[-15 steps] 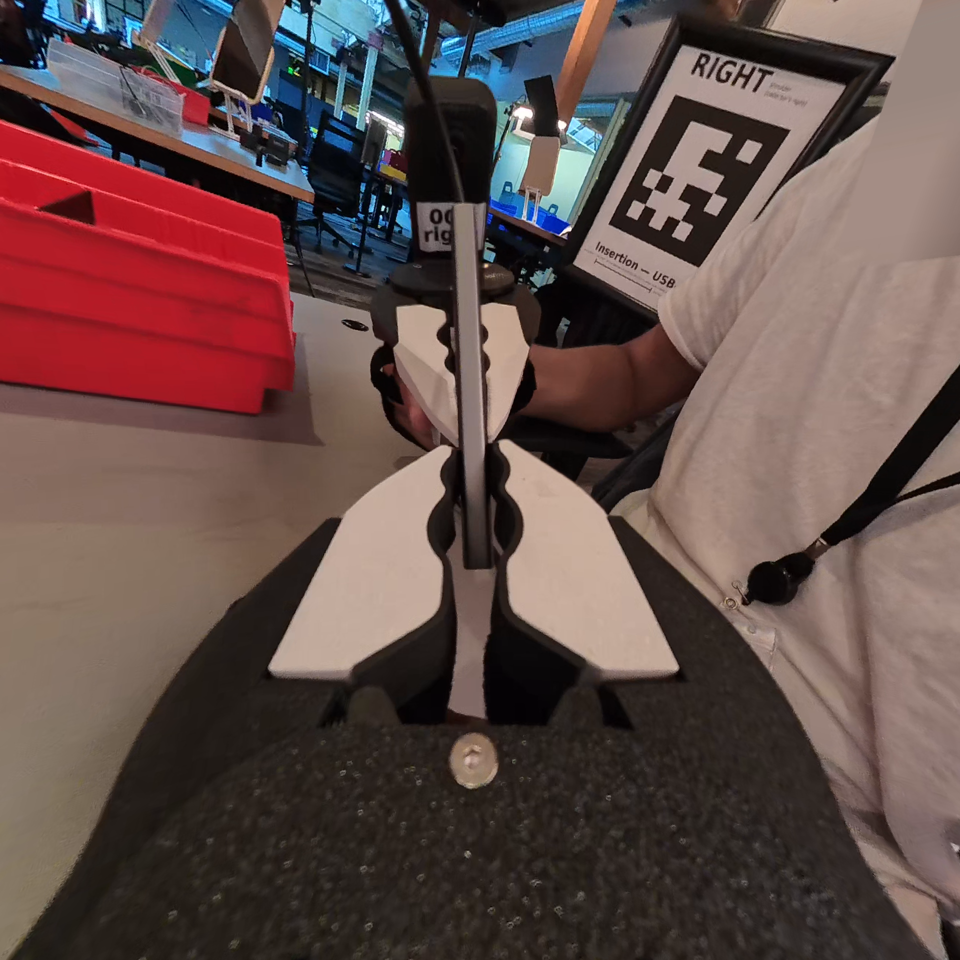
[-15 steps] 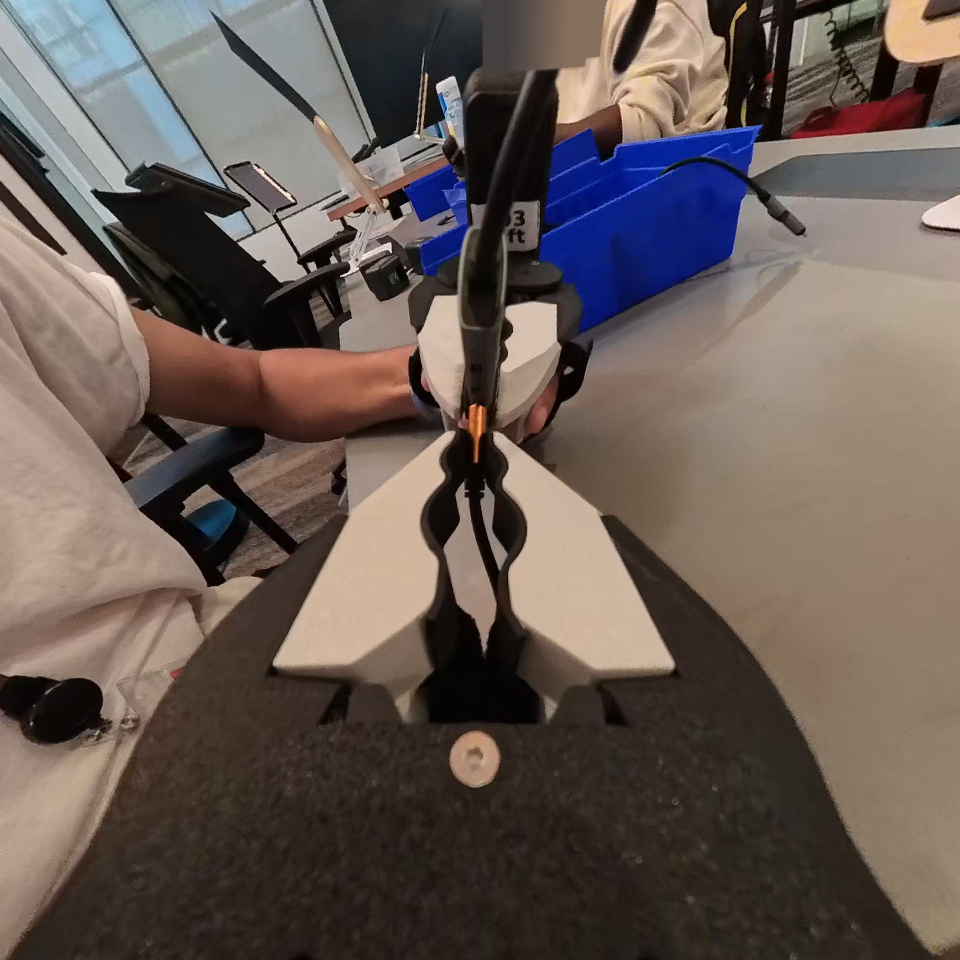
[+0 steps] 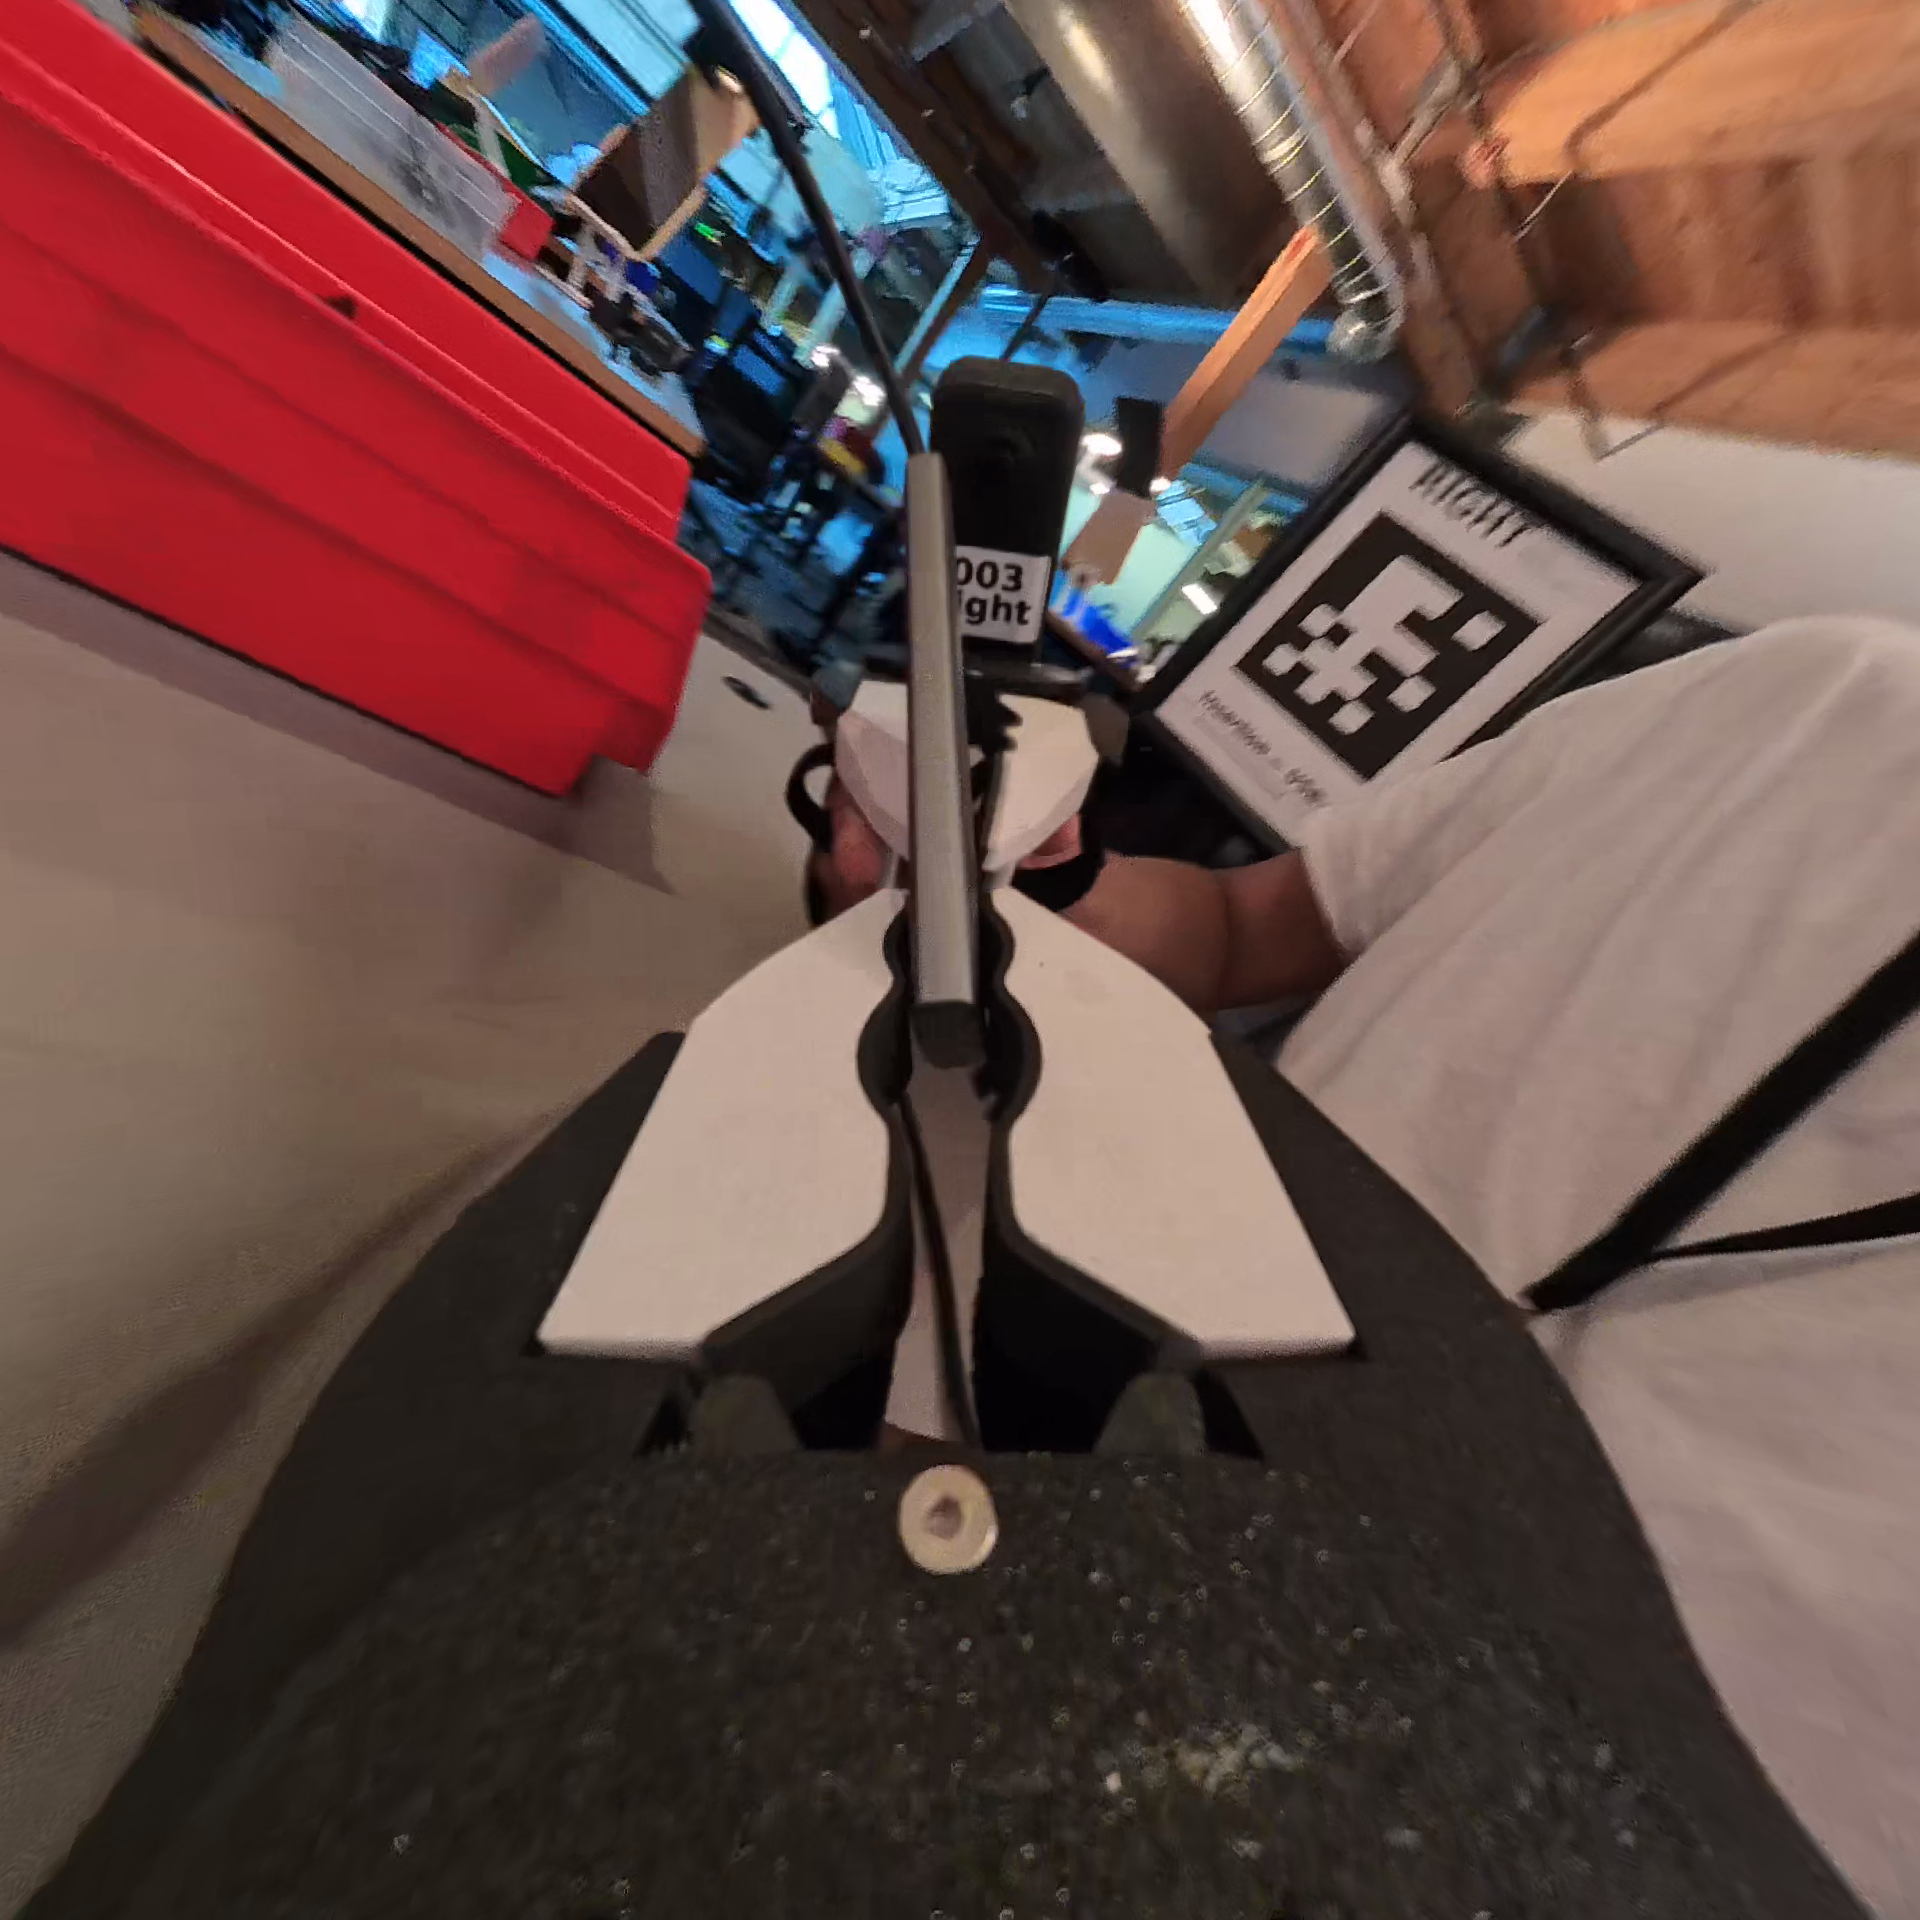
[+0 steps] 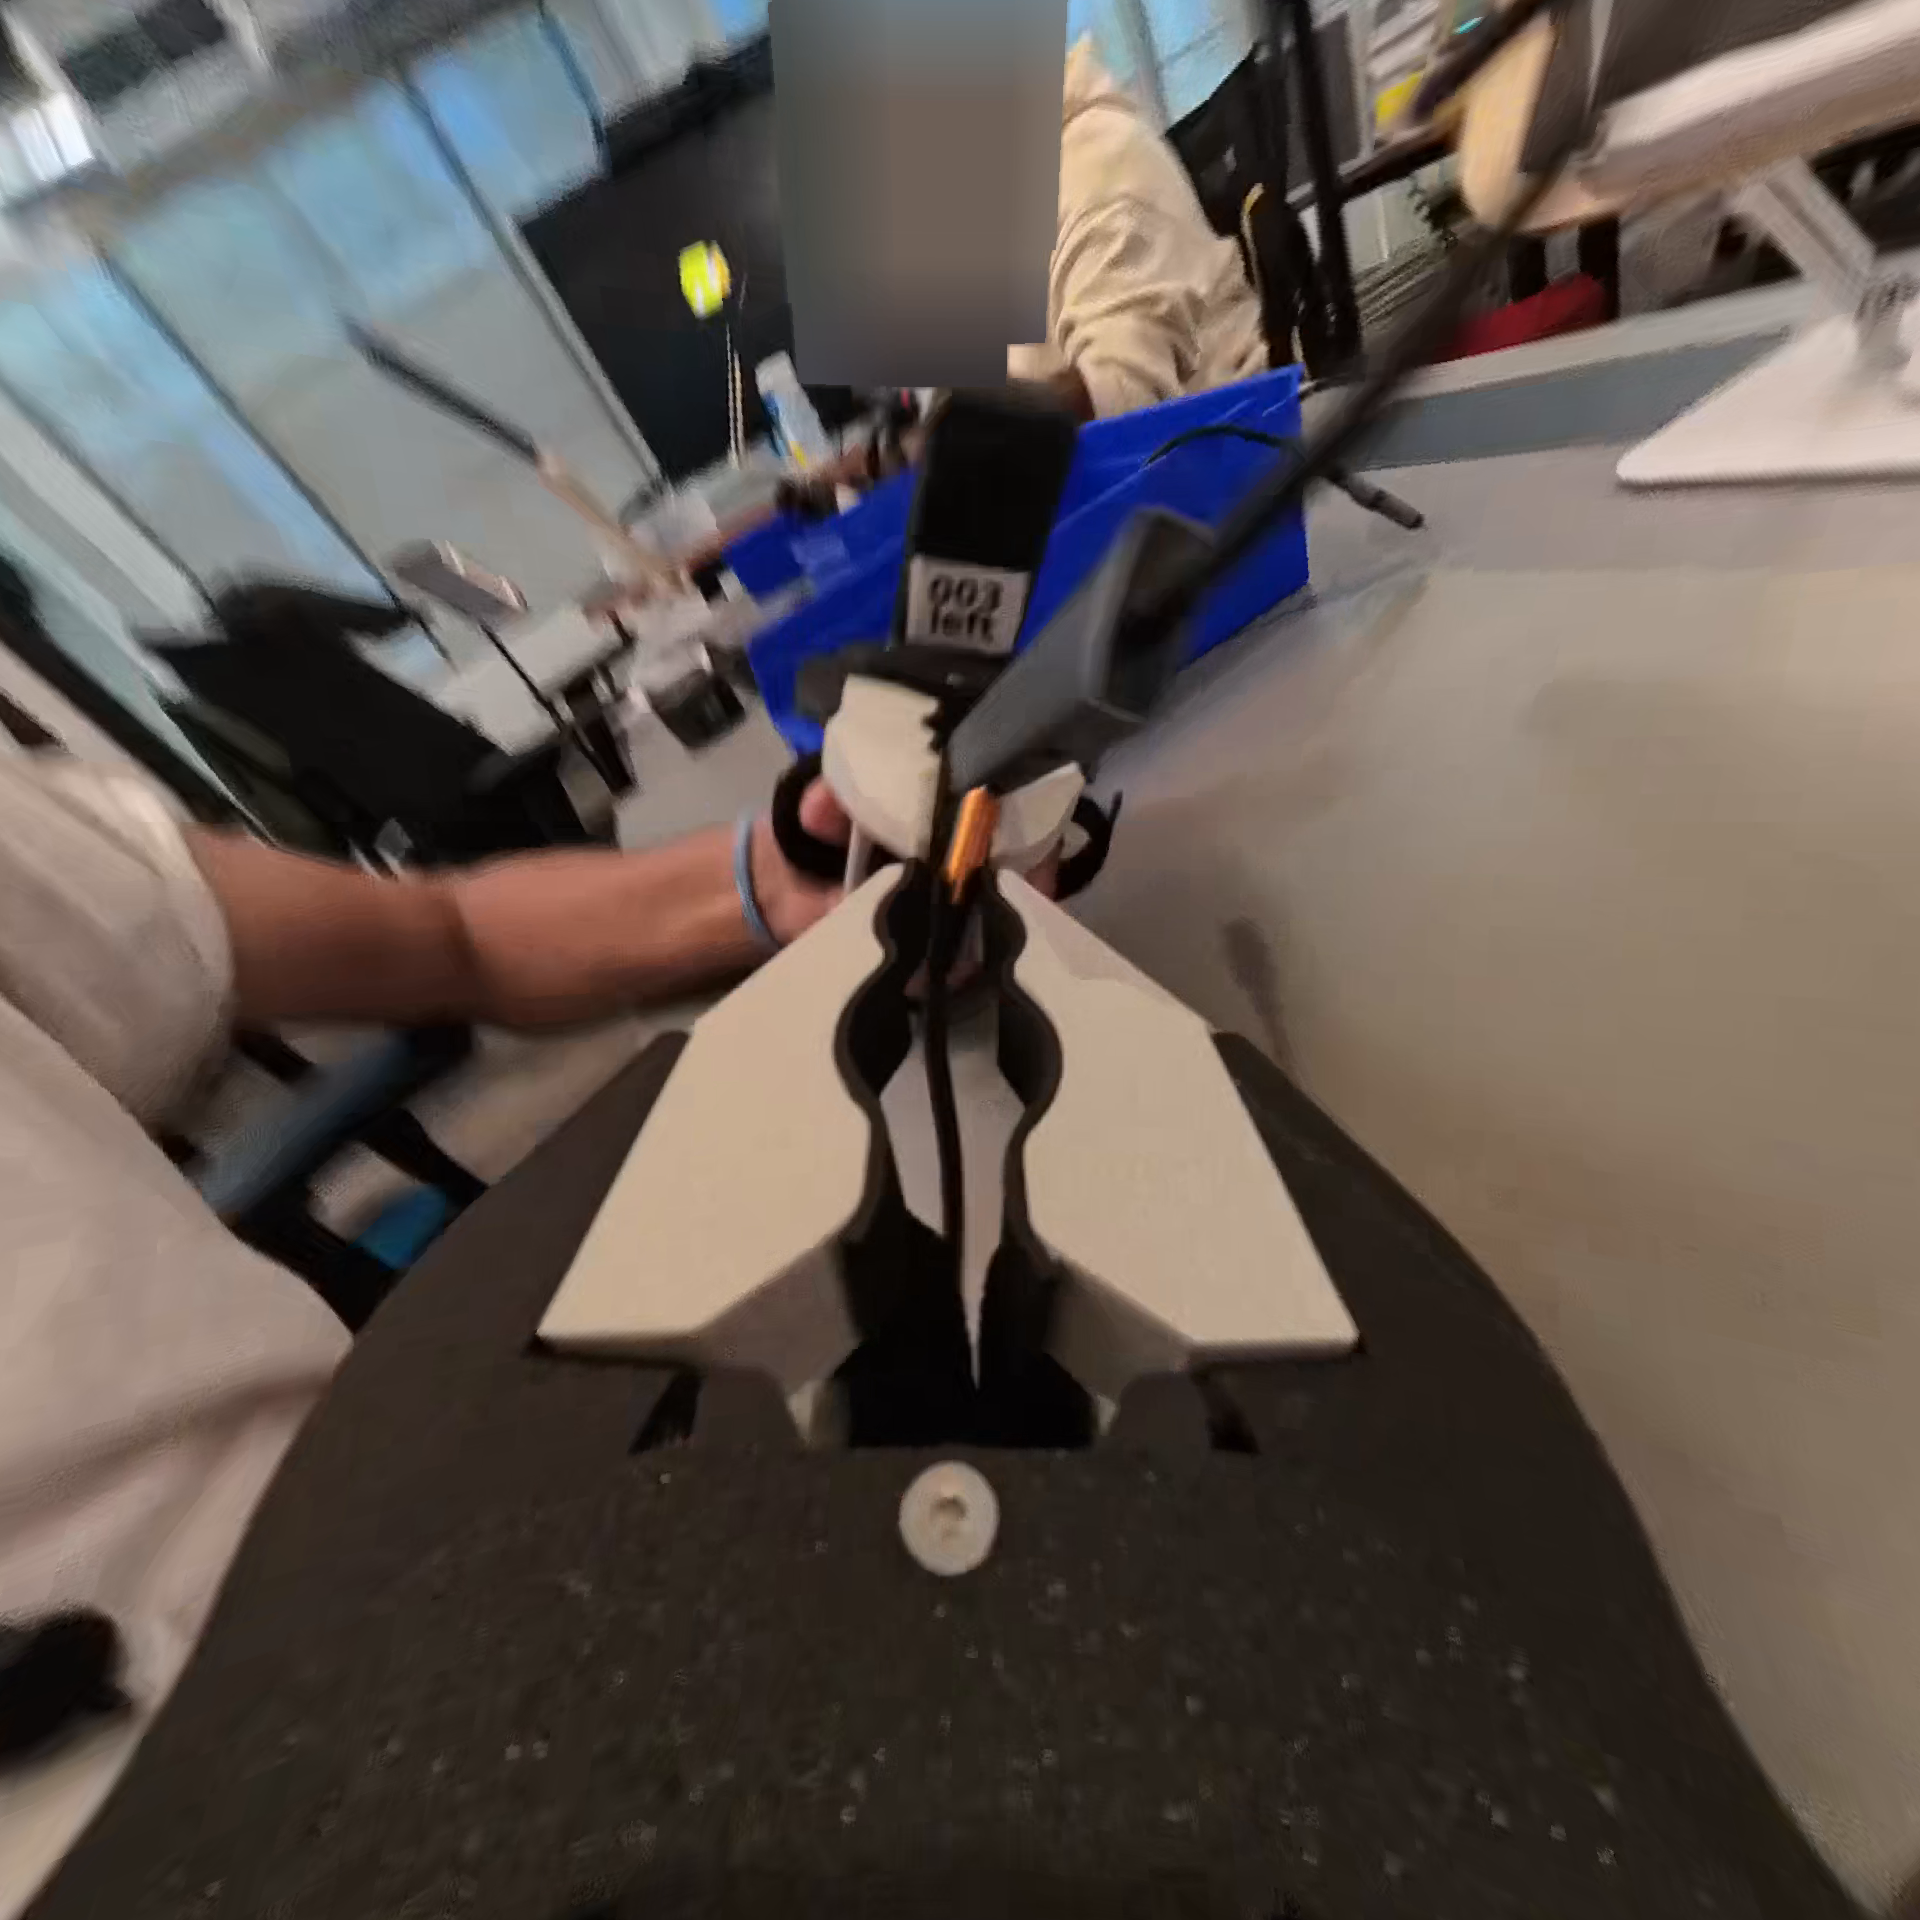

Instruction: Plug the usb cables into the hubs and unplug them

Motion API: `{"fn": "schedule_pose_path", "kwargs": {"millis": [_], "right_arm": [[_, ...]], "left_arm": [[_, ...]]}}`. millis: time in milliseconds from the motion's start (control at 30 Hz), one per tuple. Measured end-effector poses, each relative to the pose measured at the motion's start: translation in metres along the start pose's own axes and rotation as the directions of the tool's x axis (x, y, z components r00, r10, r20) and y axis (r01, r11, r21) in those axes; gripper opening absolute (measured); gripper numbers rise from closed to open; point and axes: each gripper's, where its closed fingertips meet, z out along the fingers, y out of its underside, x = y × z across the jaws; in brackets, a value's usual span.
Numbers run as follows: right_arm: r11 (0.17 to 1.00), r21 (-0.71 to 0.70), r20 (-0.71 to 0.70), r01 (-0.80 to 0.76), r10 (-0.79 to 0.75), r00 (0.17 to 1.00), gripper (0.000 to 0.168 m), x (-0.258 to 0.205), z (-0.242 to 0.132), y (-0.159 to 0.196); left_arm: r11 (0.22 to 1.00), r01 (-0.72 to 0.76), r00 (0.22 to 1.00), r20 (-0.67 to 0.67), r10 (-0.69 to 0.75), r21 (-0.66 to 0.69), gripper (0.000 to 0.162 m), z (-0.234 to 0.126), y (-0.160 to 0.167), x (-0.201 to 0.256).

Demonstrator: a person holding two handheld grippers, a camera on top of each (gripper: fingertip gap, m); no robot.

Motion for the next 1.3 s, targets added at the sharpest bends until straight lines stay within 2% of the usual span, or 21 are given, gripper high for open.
{"fn": "schedule_pose_path", "kwargs": {"millis": [67, 100, 133, 267, 333, 400, 433, 500, 567, 600, 667, 800, 900, 967, 1100, 1200, 1300], "right_arm": [[0.961, -0.122, -0.053, 0.250, -0.258, 0.965, 0.019, 0.002, -0.009, 0.009], [0.912, -0.168, -0.091, 0.374, -0.392, 0.915, 0.027, 0.006, -0.015, 0.008], [0.854, -0.216, -0.096, 0.473, -0.501, 0.860, 0.027, 0.005, -0.021, 0.007], [0.629, -0.361, -0.101, 0.688, -0.760, 0.642, 0.028, -0.005, -0.037, -0.006], [0.539, -0.439, -0.097, 0.719, -0.824, 0.559, 0.034, -0.002, -0.033, -0.010], [0.398, -0.574, -0.065, 0.716, -0.893, 0.445, 0.047, 0.019, -0.029, -0.006], [0.335, -0.622, -0.037, 0.708, -0.916, 0.400, 0.047, 0.029, -0.026, -0.003], [0.267, -0.675, 0.050, 0.688, -0.913, 0.404, 0.047, 0.039, -0.016, 0.013], [0.206, -0.724, 0.110, 0.659, -0.908, 0.404, 0.032, 0.050, -0.011, 0.027], [0.194, -0.739, 0.095, 0.645, -0.918, 0.385, 0.022, 0.057, -0.009, 0.026], [0.224, -0.745, 0.051, 0.629, -0.920, 0.388, 0.022, 0.064, -0.003, 0.022], [0.480, -0.634, -0.200, 0.606, -0.859, 0.472, 0.021, 0.074, 0.010, -0.005], [0.662, -0.497, -0.325, 0.561, -0.741, 0.587, 0.021, 0.077, 0.021, -0.010], [0.689, -0.462, -0.339, 0.558, -0.719, 0.607, 0.021, 0.077, 0.029, -0.004], [0.726, -0.420, -0.400, 0.545, -0.687, 0.607, 0.021, 0.079, 0.036, -0.004], [0.765, -0.383, -0.426, 0.518, -0.644, 0.635, 0.021, 0.082, 0.036, -0.004], [0.781, -0.371, -0.431, 0.503, -0.624, 0.652, 0.021, 0.084, 0.037, -0.001]], "left_arm": [[0.998, 0.067, 0.997, -0.034, -0.067, -0.003, 0.008, -0.003, 0.000, 0.002], [0.996, 0.091, 0.995, -0.046, -0.091, -0.004, 0.008, -0.005, -0.001, 0.002], [0.993, 0.114, 0.992, -0.045, -0.114, -0.001, 0.008, -0.006, -0.002, 0.001], [0.989, 0.144, 0.989, 0.037, -0.143, -0.043, 0.008, -0.007, 0.005, -0.011], [0.989, 0.101, 0.989, 0.116, -0.088, -0.112, 0.008, -0.004, 0.014, -0.017], [0.979, 0.043, 0.987, 0.163, -0.010, -0.200, 0.008, 0.000, 0.024, -0.017], [0.971, 0.017, 0.984, 0.176, 0.026, -0.237, 0.008, 0.002, 0.028, -0.016], [0.958, -0.011, 0.978, 0.198, 0.070, -0.286, 0.008, 0.006, 0.033, -0.015], [0.946, -0.014, 0.952, 0.285, 0.111, -0.323, 0.008, 0.004, 0.035, -0.025], [0.943, -0.028, 0.936, 0.324, 0.141, -0.332, 0.009, 0.002, 0.033, -0.030], [0.954, -0.058, 0.919, 0.359, 0.166, -0.294, 0.012, 0.000, 0.023, -0.032], [0.988, -0.101, 0.908, 0.394, 0.139, -0.116, 0.019, -0.010, -0.010, -0.030], [0.979, -0.137, 0.874, 0.446, 0.190, -0.149, 0.029, -0.015, -0.009, -0.040], [0.965, -0.198, 0.840, 0.478, 0.257, -0.171, 0.022, -0.015, -0.010, -0.042], [0.914, -0.315, 0.704, 0.583, 0.405, -0.255, 0.007, -0.022, -0.014, -0.054], [0.905, -0.337, 0.672, 0.607, 0.425, -0.261, 0.007, -0.022, -0.016, -0.057], [0.914, -0.323, 0.675, 0.617, 0.405, -0.247, 0.008, -0.023, -0.015, -0.060]]}}
